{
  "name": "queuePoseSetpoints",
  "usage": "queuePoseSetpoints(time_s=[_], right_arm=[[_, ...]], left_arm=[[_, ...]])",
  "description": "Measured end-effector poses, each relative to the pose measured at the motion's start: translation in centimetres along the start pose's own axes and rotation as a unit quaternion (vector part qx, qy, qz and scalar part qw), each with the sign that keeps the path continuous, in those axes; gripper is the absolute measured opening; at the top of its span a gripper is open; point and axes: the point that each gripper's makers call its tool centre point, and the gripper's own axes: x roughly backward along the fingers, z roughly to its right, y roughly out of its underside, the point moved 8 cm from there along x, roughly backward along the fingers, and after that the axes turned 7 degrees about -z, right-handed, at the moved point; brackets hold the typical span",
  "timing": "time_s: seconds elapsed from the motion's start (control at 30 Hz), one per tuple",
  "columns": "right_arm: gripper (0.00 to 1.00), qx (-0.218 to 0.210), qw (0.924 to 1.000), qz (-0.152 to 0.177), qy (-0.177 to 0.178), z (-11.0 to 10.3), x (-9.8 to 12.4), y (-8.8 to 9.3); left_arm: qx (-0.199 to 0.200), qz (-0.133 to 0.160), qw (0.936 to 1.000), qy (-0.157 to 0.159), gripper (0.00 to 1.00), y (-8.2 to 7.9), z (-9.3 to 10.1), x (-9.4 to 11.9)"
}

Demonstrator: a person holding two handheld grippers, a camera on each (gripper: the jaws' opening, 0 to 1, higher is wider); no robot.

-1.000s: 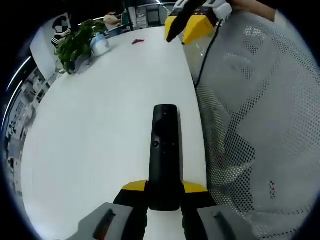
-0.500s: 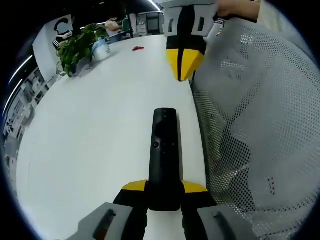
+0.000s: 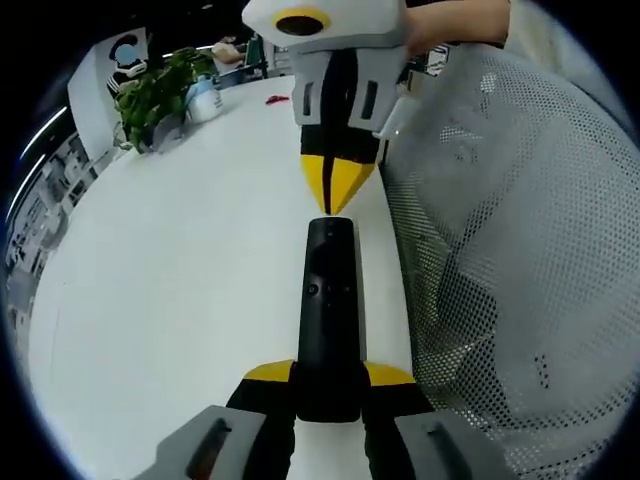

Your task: Press the specified remote control buttons in sequence, fully releasing each button before pressing the next.

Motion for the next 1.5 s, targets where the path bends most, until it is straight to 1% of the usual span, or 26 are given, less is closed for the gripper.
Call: queuePoseSetpoints(time_s=[0.07, 0.17, 0.37, 0.43, 0.6, 0.8, 0.83, 0.97, 1.17, 1.33, 1.4, 1.5], right_arm=[[0.00, 0.005, 1.0000, -0.001, -0.001, -0.07, -0.20, -0.12], [0.00, 0.015, 0.9998, -0.015, 0.002, -0.21, -0.63, 0.10], [0.00, 0.014, 0.9998, -0.012, 0.004, -0.12, -0.49, 0.02], [0.00, 0.021, 0.9996, -0.016, 0.006, -0.18, -0.50, -0.06], [0.00, 0.054, 0.9979, -0.036, 0.011, -0.34, -0.58, -0.46], [0.00, 0.063, 0.9970, -0.042, 0.014, -0.30, -0.60, -0.48], [0.00, 0.060, 0.9972, -0.041, 0.013, -0.27, -0.61, -0.46], [0.00, 0.028, 0.9990, -0.034, 0.002, -0.02, -0.60, -0.33], [0.00, 0.028, 0.9990, -0.033, -0.005, 0.04, -0.65, -0.32], [0.00, 0.023, 0.9995, -0.021, 0.003, -0.15, -0.62, -0.03], [0.00, 0.027, 0.9995, -0.016, 0.009, -0.26, -0.62, 0.02], [0.00, 0.009, 0.9998, -0.013, 0.013, -0.25, -0.63, 0.01]], left_arm=[[0.001, 0.001, 1.0000, 0.000, 0.25, 0.03, -0.01, 0.01], [0.001, 0.001, 1.0000, 0.000, 0.25, 0.01, -0.01, 0.01], [0.000, 0.000, 1.0000, 0.001, 0.25, 0.00, -0.03, 0.02], [-0.001, 0.000, 1.0000, 0.001, 0.25, -0.01, -0.03, 0.02], [-0.002, -0.001, 1.0000, 0.000, 0.25, -0.02, -0.02, 0.02], [-0.001, -0.001, 1.0000, 0.001, 0.25, -0.03, -0.03, 0.03], [-0.001, 0.000, 1.0000, 0.001, 0.25, -0.02, -0.04, 0.03], [-0.001, 0.001, 1.0000, 0.002, 0.25, 0.01, -0.02, 0.04], [-0.001, 0.001, 1.0000, 0.002, 0.25, 0.01, -0.03, 0.03], [0.000, 0.002, 1.0000, 0.002, 0.25, 0.03, -0.03, 0.04], [0.000, 0.002, 1.0000, 0.002, 0.25, 0.03, -0.03, 0.04], [0.001, 0.004, 1.0000, 0.002, 0.25, 0.06, -0.02, 0.03]])
